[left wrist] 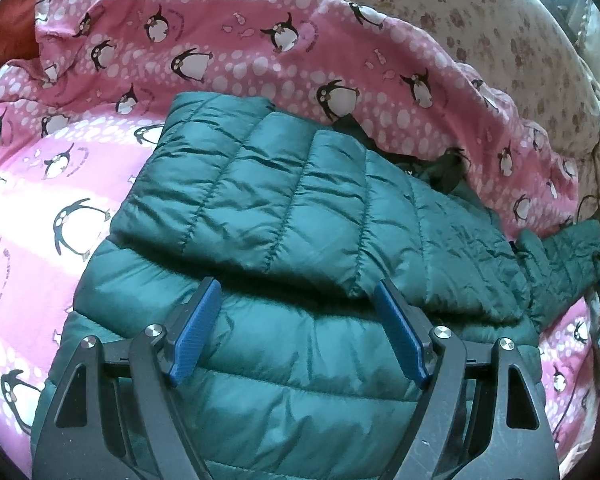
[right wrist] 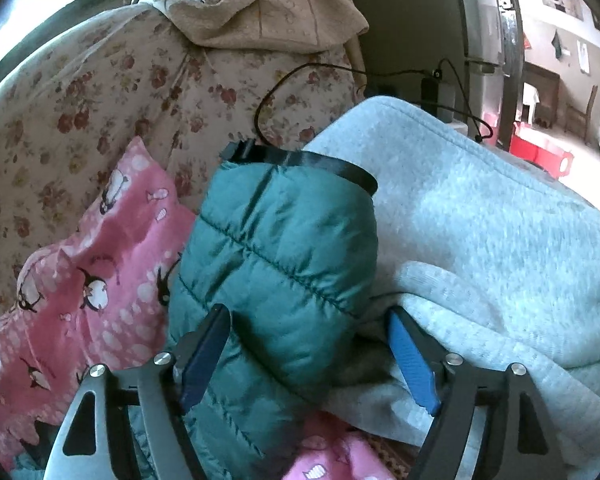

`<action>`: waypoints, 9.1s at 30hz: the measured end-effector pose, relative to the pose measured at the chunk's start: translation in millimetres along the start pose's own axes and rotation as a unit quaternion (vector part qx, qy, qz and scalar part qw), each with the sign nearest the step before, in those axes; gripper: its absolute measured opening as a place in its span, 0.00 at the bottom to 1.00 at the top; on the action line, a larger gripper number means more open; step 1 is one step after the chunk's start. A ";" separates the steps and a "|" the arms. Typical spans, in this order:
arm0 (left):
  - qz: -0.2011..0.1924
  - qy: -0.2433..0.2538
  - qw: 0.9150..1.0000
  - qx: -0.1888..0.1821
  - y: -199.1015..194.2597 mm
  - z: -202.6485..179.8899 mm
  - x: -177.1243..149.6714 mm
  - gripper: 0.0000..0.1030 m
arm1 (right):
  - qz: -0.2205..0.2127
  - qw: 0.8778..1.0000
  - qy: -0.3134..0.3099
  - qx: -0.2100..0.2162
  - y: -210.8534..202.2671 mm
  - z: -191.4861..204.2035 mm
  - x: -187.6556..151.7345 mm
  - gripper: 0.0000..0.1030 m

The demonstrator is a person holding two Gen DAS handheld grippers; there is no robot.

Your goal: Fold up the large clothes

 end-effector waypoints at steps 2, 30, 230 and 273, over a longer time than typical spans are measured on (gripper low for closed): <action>0.000 -0.002 1.000 0.000 -0.8 0.5 -0.2 0.77 | 0.012 0.999 -0.031 -0.013 2.8 5.8 -1.1 0.28; -0.013 -0.024 1.000 -0.009 -38.1 23.7 -5.5 0.77 | 0.082 0.925 -0.202 0.312 -140.2 209.4 -188.7 0.09; -0.044 0.045 0.997 0.052 19.4 35.7 43.6 0.89 | 0.100 0.938 -0.211 0.258 -170.9 245.3 -239.4 0.56; -0.040 0.095 0.993 0.055 -122.8 49.9 -93.6 0.89 | 0.159 0.945 -0.198 0.208 -252.4 87.8 -313.6 0.56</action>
Point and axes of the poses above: each gripper's, at about its wrist camera, not at the fingertips, and y roughly the way its jaws point, z to its left, x to its top, the point moved 4 cm from there along y, roughly the way its jaws point, and after that the axes turned 4 degrees about -z, right-handed, at the moved point
